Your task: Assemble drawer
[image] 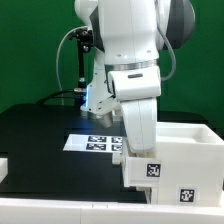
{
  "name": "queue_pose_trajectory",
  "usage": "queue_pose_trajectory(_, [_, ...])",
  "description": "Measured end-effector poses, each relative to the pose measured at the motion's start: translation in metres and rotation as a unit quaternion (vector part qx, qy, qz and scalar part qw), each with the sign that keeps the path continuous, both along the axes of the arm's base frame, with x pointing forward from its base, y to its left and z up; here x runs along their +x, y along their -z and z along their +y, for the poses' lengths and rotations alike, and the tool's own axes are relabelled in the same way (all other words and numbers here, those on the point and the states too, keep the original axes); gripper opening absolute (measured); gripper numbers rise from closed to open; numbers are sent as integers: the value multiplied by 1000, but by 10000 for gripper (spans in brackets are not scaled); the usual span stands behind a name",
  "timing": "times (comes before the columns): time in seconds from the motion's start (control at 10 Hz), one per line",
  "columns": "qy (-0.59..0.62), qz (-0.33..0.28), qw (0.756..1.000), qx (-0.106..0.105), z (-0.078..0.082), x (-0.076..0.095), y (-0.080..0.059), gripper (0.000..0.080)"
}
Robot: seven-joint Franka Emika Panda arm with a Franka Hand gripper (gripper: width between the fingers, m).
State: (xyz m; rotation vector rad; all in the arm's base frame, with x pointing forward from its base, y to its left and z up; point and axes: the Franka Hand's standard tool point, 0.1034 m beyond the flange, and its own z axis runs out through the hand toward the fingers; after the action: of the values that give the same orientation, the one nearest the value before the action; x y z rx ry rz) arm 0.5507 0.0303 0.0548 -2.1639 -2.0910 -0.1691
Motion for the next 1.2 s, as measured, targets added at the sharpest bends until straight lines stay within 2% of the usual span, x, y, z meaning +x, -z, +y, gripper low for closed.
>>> queue_pose_trajectory(0.1, [0, 1, 1000, -1, 0, 0, -2, 143])
queue_pose_trajectory(0.2, [-1, 1, 1000, -5, -2, 2, -11, 280])
queue_pose_trajectory(0.3, [0, -2, 1000, -10, -3, 5, -23, 417])
queue_pose_trajectory(0.4, [-1, 4, 1000, -17, -7, 7, -37, 417])
queue_pose_trajectory(0.5, [-2, 1, 1000, -22, -14, 15, -53, 583])
queue_pose_trajectory(0.6, [-5, -3, 1000, -24, -23, 23, -60, 629])
queue_pose_trajectory(0.7, [-16, -6, 1000, -22, -34, 33, -58, 629])
queue_pose_trajectory(0.9, [-48, -3, 999, -4, -51, 69, -48, 645])
queue_pose_trajectory(1.0, [-59, -4, 998, 2, -53, 79, -42, 649])
queue_pose_trajectory(1.1, [-76, -4, 997, 7, -58, 76, -37, 649])
queue_pose_trajectory(1.2, [-57, -3, 998, 32, -64, 70, -32, 649])
